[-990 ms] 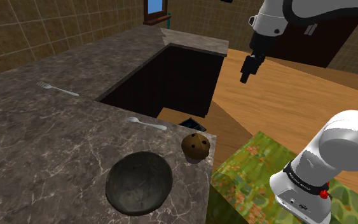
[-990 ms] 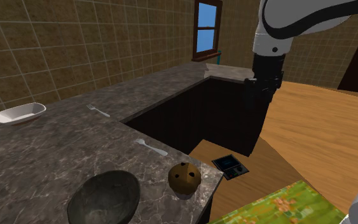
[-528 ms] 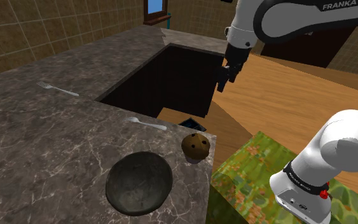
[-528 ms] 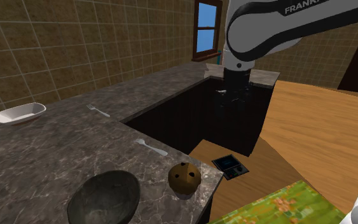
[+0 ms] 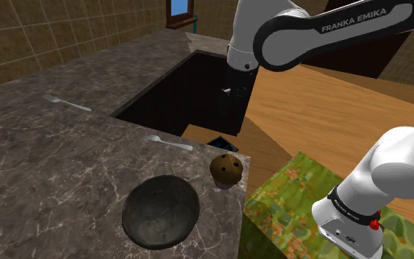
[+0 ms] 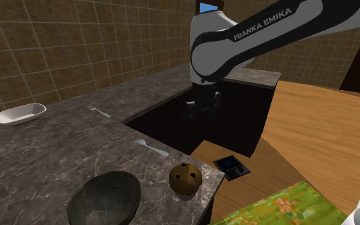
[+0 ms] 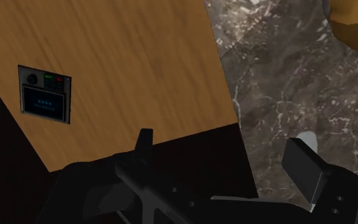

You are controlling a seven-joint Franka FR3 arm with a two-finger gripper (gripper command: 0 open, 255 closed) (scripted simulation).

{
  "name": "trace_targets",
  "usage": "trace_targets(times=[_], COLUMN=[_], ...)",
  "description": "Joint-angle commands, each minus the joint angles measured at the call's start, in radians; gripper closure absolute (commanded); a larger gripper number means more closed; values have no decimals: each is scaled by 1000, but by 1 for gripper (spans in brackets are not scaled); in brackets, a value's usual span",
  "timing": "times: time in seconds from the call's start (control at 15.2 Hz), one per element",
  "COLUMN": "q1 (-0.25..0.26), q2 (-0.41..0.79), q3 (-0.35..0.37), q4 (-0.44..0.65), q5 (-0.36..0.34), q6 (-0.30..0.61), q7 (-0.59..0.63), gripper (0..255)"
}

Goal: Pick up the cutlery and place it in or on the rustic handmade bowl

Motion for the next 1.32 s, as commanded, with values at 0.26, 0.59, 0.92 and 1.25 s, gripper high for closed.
trace_targets(times=[0.26, 0.59, 0.92, 1.25], q1=[12, 50, 123, 210], q2=[225, 419, 615, 794], q3=[80, 114, 109, 86], q4=[136, 281, 460, 657], q5=[-95, -213, -327, -407], q6=[84, 112, 105, 73], q7=[143, 269, 372, 431], gripper=[0, 0, 0, 0])
